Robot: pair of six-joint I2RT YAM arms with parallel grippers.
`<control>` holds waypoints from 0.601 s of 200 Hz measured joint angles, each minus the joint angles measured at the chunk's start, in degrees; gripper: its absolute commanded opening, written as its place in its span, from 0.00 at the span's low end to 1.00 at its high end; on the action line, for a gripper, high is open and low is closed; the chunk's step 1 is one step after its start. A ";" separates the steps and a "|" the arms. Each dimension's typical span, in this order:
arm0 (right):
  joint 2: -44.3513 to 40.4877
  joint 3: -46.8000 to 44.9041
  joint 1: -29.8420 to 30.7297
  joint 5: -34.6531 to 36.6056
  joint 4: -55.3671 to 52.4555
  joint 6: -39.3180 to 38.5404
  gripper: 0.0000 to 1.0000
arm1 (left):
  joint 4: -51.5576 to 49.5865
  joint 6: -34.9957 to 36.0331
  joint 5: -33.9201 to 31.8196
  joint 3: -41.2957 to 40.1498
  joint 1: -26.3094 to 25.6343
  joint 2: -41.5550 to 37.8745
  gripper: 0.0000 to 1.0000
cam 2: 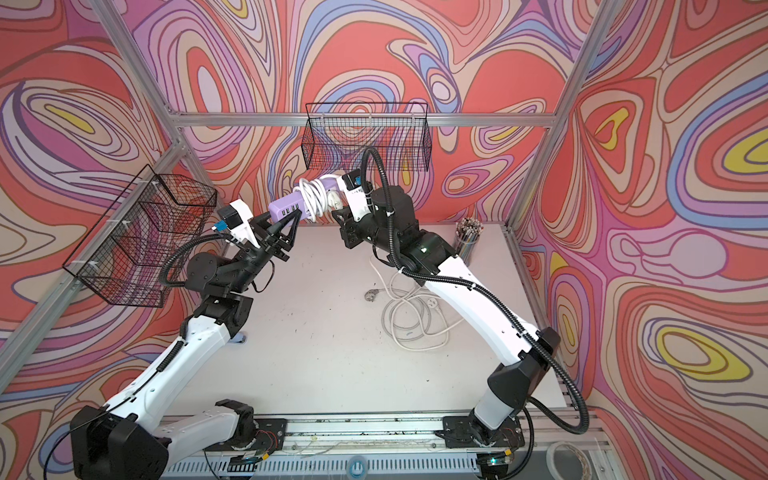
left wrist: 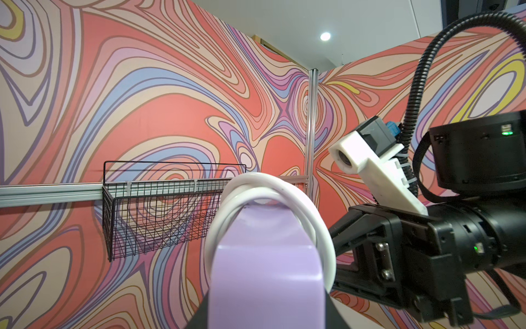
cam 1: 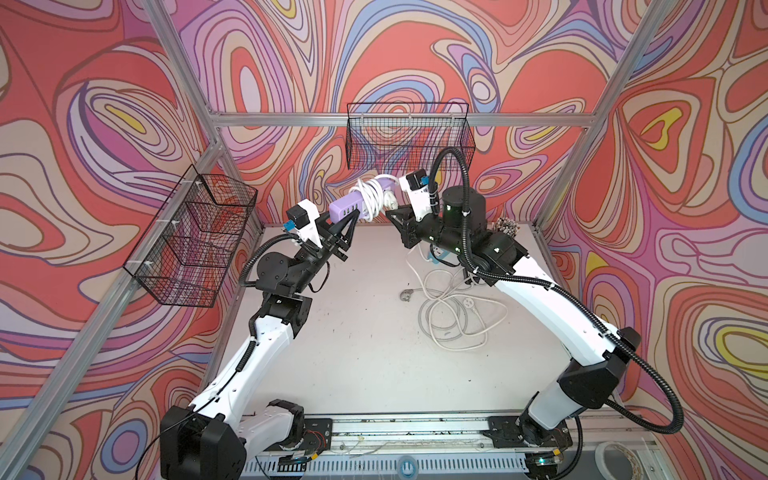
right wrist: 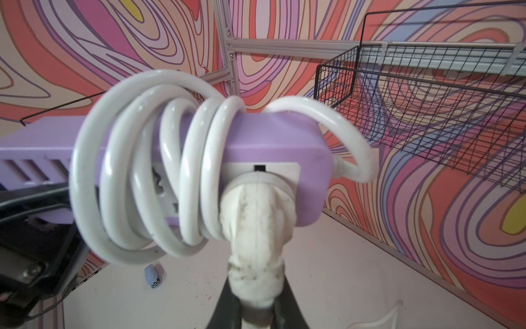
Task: Unwrap the cord wrapped around the power strip
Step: Unwrap the power cord from the power strip.
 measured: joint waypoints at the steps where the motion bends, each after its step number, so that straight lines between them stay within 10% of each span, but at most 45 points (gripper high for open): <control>1: -0.02 -0.11 -0.13 -0.24 0.02 0.00 0.00 | -0.04 0.00 0.00 0.00 -0.02 0.02 0.00; 71: -1.46 -2.51 -4.92 -9.94 -0.94 0.81 0.00 | -1.38 0.00 0.48 -0.02 -1.14 1.14 0.00; 120: 0.76 0.81 0.85 -0.98 -0.76 0.44 0.00 | -0.46 -0.02 0.17 -0.02 -0.04 0.37 0.00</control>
